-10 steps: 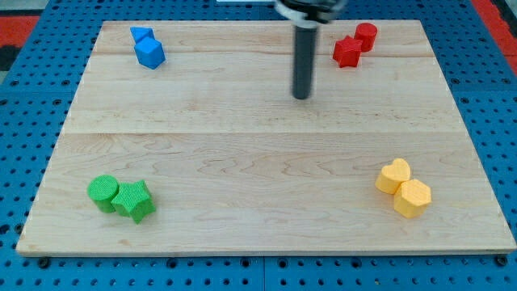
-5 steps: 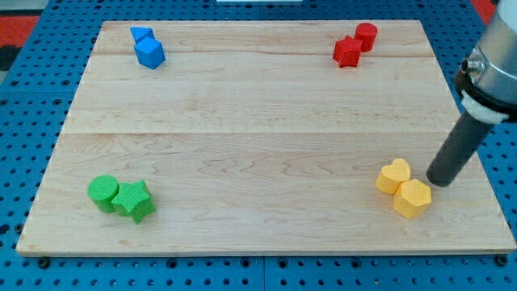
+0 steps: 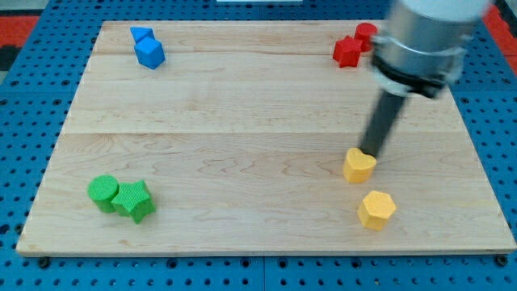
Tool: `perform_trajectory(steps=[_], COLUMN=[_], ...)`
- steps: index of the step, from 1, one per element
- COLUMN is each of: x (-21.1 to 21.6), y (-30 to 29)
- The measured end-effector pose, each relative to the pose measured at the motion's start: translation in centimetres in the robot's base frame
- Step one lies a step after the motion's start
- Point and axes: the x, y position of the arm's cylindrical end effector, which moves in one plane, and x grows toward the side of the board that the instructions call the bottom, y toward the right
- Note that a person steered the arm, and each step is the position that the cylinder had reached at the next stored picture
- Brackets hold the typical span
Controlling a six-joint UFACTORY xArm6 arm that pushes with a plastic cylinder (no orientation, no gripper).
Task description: Place yellow heart diagonally in between the green star and red star
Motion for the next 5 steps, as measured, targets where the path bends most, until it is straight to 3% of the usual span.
perform_trajectory(steps=[1,2,3,5], x=[-0.7,1.3,5.4,3.7], y=[2.0,9.9,8.1,-4.9])
